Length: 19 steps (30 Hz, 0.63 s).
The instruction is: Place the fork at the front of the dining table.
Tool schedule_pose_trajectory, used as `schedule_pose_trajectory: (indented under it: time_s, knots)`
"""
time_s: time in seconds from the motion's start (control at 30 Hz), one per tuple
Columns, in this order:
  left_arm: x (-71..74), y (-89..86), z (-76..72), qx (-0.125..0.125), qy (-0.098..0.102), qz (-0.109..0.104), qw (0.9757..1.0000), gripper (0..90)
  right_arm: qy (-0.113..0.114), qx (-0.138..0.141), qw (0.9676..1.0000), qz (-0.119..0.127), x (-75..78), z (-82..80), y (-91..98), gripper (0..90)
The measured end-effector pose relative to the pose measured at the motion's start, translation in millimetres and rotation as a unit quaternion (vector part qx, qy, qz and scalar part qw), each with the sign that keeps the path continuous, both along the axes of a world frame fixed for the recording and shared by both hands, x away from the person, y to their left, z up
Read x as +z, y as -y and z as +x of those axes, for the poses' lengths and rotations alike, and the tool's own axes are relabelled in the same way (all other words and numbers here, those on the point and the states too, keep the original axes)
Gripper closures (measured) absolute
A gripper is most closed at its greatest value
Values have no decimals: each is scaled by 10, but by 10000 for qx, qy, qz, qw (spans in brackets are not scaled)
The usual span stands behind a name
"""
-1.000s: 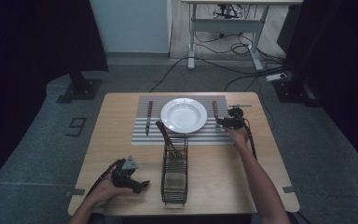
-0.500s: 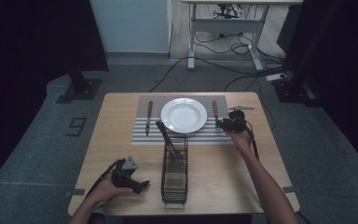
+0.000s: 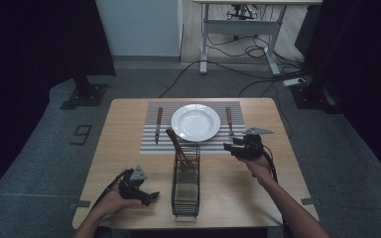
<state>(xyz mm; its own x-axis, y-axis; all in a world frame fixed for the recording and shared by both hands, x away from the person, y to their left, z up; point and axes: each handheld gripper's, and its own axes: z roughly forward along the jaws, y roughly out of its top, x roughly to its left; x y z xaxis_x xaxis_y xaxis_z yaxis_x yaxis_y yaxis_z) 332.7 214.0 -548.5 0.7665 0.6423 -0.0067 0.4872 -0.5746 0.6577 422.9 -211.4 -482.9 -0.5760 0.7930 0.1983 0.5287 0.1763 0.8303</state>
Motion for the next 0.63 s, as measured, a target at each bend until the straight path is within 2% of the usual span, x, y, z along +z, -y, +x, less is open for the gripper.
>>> schedule_pose_trajectory:
  time_s: [0.17,0.3,0.47,0.63]
  knots:
    - [0,0,0,2,0,1,10000,0,-6,249,9997,34,1,-262,-17,404]
    - [0,0,0,3,1,0,10000,0,-67,395,9992,71,-63,-395,-25,391]
    - [0,1,-2,9,1,3,10000,0,-107,429,9990,31,-105,-409,-31,378]
    - [0,1,-1,9,0,2,10000,0,-49,372,9993,63,-100,-414,-15,361]
